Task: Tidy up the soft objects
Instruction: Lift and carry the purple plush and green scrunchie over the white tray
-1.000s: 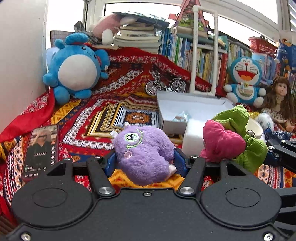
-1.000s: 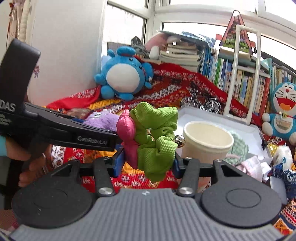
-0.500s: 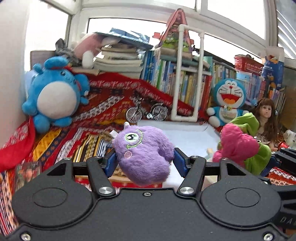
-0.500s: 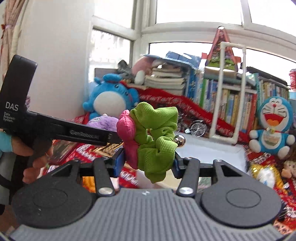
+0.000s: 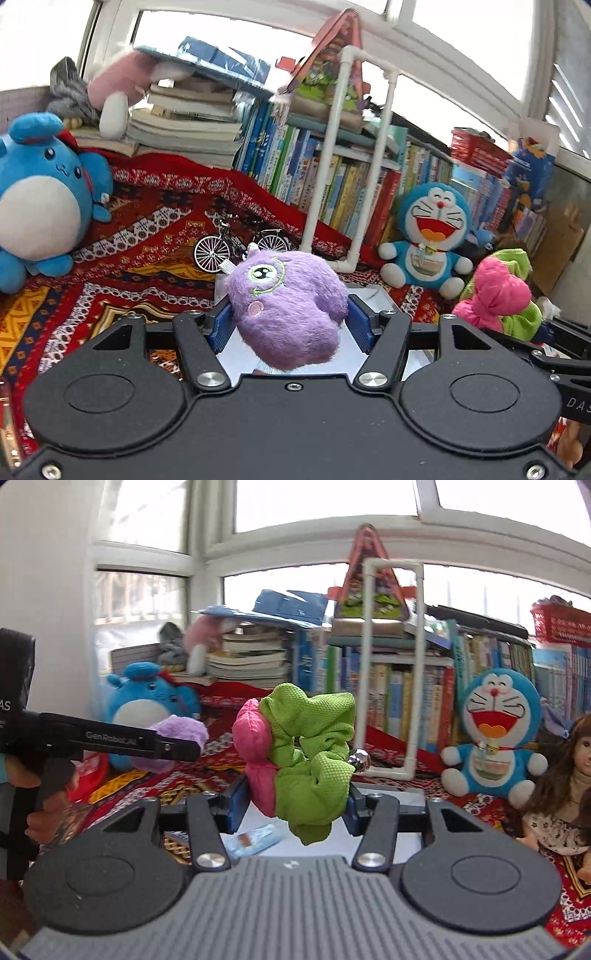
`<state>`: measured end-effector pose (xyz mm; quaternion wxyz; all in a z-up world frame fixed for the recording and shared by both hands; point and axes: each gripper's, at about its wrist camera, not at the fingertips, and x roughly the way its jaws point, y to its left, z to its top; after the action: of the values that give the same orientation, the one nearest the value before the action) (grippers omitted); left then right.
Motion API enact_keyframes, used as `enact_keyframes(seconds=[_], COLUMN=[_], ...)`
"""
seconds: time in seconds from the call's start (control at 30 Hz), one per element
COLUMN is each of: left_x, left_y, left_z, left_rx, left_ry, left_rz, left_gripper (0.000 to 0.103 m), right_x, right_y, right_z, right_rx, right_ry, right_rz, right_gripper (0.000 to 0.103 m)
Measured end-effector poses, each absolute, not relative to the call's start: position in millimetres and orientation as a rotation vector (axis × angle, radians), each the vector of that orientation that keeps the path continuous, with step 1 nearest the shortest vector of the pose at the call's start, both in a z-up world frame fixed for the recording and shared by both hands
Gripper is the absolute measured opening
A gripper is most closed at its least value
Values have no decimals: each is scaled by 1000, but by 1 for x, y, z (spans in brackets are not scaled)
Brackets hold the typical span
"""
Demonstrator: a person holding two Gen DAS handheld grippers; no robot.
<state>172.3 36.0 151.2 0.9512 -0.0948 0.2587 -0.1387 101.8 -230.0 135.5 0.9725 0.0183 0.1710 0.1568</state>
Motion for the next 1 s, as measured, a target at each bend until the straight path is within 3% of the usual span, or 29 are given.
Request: enact_keyframes(seconds=[0.3,0.57,1.0], left_x=[232,269,291], left_y=[20,3,-11], left_z=[109,68,45], left_rx=[-290,-182,-124], left_ry=[626,749,820], left_rz=[-242,-248,-257], left_gripper=[60,60,60], right_x=[158,199,254], right_y=[-256,-273,-276], right_z=[114,86,52], right_rx=[106,194,249], right_ry=[459,594,738], right_rz=[255,230,175], right_gripper=[55,55,55])
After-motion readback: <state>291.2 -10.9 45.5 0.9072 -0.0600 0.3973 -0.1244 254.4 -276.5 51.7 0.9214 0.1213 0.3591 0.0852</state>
